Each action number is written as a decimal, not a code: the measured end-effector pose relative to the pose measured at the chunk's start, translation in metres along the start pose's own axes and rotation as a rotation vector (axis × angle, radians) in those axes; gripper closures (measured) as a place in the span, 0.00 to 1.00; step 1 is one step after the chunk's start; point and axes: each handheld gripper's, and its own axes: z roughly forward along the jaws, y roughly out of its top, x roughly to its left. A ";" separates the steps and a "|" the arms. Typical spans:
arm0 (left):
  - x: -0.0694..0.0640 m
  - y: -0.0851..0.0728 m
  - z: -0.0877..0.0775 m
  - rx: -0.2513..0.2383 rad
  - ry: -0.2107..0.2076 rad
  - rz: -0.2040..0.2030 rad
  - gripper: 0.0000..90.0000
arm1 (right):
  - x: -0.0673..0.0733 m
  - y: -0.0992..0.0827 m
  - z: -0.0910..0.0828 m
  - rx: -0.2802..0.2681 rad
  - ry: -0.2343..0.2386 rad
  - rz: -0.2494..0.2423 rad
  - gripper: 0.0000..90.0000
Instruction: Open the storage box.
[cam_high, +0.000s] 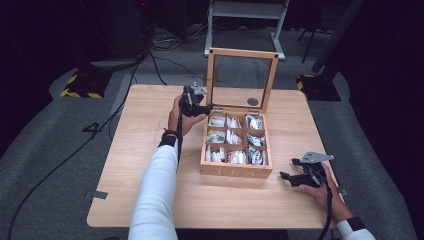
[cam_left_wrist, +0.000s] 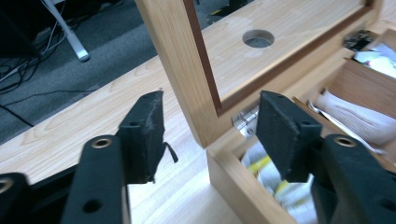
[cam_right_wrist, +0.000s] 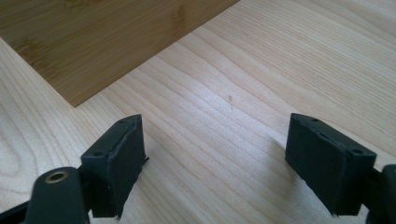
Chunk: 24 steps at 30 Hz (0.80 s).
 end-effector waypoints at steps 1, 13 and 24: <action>0.000 -0.001 -0.004 0.006 -0.004 0.004 0.43 | 0.000 0.000 0.000 0.000 0.000 0.000 0.22; 0.003 -0.031 -0.047 0.086 0.002 0.045 0.27 | 0.000 0.000 -0.001 0.002 -0.002 0.000 0.22; -0.012 -0.061 -0.076 0.153 -0.008 0.126 0.20 | 0.000 -0.002 -0.002 -0.001 0.000 0.001 0.22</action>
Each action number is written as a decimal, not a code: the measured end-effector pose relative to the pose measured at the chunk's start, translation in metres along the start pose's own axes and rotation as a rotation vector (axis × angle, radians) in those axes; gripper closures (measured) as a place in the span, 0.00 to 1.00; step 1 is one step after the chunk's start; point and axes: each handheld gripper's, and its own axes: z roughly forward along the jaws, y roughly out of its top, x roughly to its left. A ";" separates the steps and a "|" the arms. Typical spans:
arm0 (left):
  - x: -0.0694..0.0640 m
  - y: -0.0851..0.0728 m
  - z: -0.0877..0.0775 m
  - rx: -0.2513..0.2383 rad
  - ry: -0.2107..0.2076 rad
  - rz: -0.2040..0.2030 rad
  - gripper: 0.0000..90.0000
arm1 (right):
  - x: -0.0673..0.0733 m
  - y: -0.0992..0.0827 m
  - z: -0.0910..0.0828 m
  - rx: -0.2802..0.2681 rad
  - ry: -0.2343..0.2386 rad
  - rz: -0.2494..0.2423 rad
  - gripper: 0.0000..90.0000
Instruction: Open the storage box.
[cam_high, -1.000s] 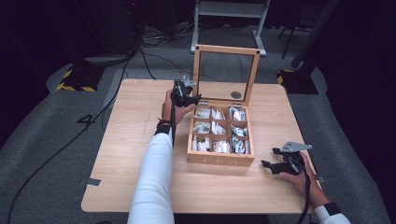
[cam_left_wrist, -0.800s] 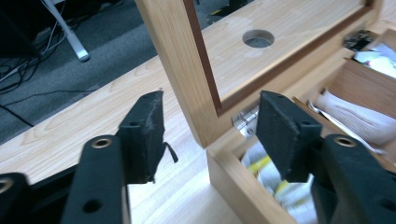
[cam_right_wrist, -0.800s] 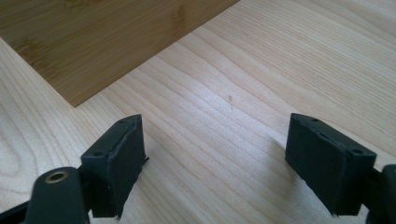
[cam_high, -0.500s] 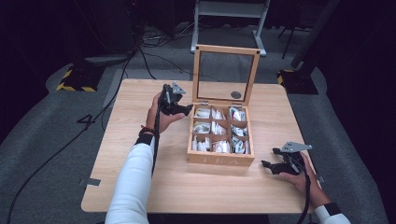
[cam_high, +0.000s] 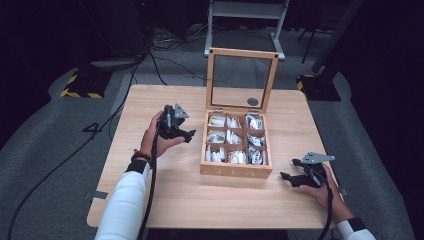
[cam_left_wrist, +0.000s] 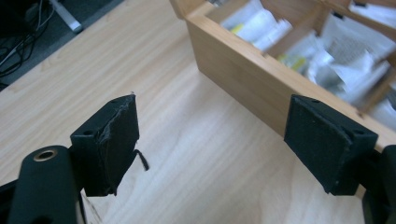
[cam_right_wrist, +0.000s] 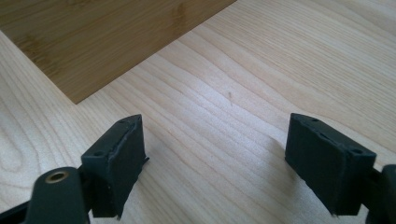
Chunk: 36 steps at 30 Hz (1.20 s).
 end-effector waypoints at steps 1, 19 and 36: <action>-0.002 -0.003 -0.002 0.005 0.000 0.011 0.20 | 0.000 0.000 0.000 0.001 -0.001 0.000 0.22; -0.034 -0.070 -0.027 0.053 -0.036 0.046 0.20 | 0.004 0.004 -0.009 0.018 -0.001 -0.024 0.28; -0.044 -0.126 -0.042 0.063 -0.081 0.008 0.19 | 0.009 0.022 -0.032 -0.078 0.002 -0.045 0.34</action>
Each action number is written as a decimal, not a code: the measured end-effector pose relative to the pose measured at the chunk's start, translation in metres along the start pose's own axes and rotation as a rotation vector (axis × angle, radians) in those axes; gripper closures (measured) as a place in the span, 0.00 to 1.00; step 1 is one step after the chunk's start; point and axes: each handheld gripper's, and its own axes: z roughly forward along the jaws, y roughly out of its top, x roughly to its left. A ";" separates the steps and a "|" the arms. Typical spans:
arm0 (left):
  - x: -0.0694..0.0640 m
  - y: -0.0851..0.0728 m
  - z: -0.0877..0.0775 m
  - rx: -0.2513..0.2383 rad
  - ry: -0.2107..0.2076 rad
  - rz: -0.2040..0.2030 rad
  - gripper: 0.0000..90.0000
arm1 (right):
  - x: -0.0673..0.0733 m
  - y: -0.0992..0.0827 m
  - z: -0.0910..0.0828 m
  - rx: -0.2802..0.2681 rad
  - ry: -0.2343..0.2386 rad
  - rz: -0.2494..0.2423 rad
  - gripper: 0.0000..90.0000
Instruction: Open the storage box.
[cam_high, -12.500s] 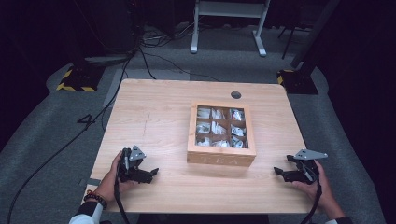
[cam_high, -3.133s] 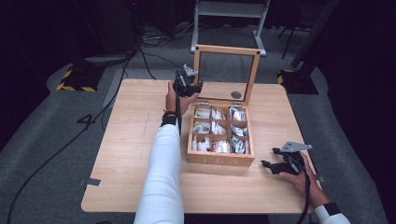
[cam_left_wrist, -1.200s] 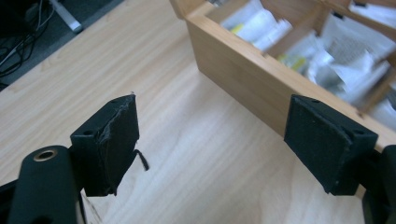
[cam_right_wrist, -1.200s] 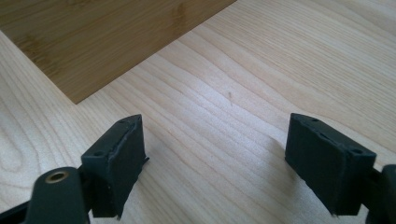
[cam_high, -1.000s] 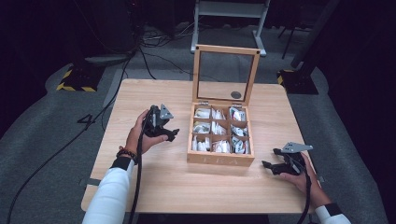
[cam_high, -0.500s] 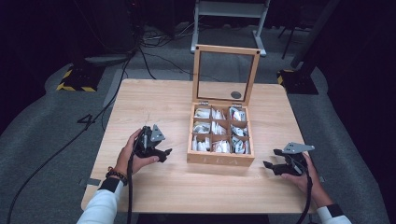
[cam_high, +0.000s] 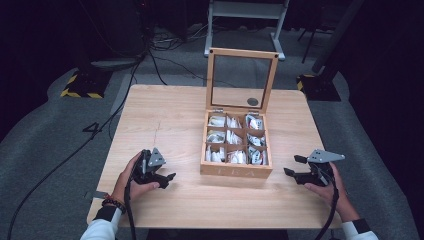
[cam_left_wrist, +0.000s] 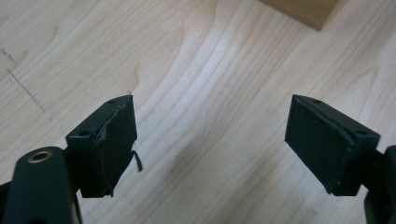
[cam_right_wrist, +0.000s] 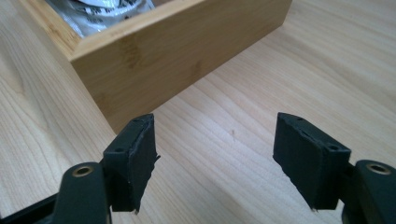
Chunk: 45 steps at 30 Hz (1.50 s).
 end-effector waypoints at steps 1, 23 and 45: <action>-0.001 -0.002 -0.001 0.004 0.007 -0.001 0.19 | 0.000 0.002 -0.001 0.001 0.002 -0.009 0.34; -0.008 -0.039 -0.006 0.007 -0.041 -0.136 0.19 | 0.017 0.062 -0.007 -0.078 0.046 -0.092 0.41; -0.010 -0.046 -0.006 -0.043 -0.027 -0.150 0.18 | 0.073 0.120 0.060 -0.002 0.197 -0.154 0.57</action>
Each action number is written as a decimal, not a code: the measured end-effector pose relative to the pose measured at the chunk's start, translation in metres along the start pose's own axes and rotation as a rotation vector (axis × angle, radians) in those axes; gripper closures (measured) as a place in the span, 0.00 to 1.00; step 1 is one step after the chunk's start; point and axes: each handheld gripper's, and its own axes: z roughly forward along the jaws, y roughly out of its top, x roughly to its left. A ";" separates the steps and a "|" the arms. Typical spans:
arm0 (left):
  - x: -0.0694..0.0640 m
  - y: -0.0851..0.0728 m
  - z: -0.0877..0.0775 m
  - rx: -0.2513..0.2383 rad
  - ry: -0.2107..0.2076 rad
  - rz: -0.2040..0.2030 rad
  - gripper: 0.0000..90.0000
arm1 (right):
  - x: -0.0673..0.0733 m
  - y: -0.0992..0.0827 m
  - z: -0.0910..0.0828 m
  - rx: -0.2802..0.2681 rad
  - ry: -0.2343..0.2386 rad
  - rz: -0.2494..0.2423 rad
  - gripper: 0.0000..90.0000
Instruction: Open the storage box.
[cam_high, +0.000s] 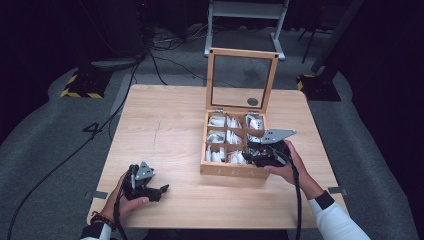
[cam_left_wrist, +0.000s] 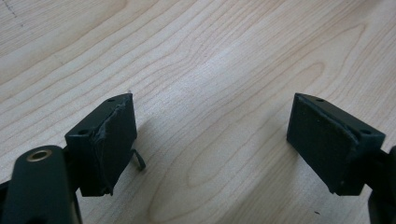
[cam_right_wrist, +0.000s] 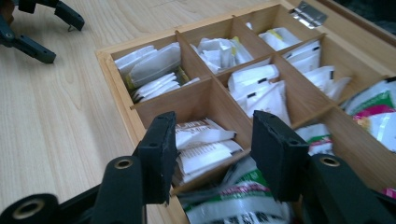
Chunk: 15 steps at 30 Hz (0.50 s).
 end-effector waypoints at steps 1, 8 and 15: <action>0.000 0.000 0.000 0.000 0.001 0.001 0.18 | 0.001 0.002 0.003 0.008 0.010 0.004 0.57; -0.001 0.000 0.001 0.001 -0.004 -0.007 0.18 | 0.008 0.010 0.026 0.083 0.025 0.002 0.62; -0.005 0.002 0.002 0.001 -0.021 0.013 0.18 | 0.010 0.015 0.045 0.171 0.017 0.009 0.65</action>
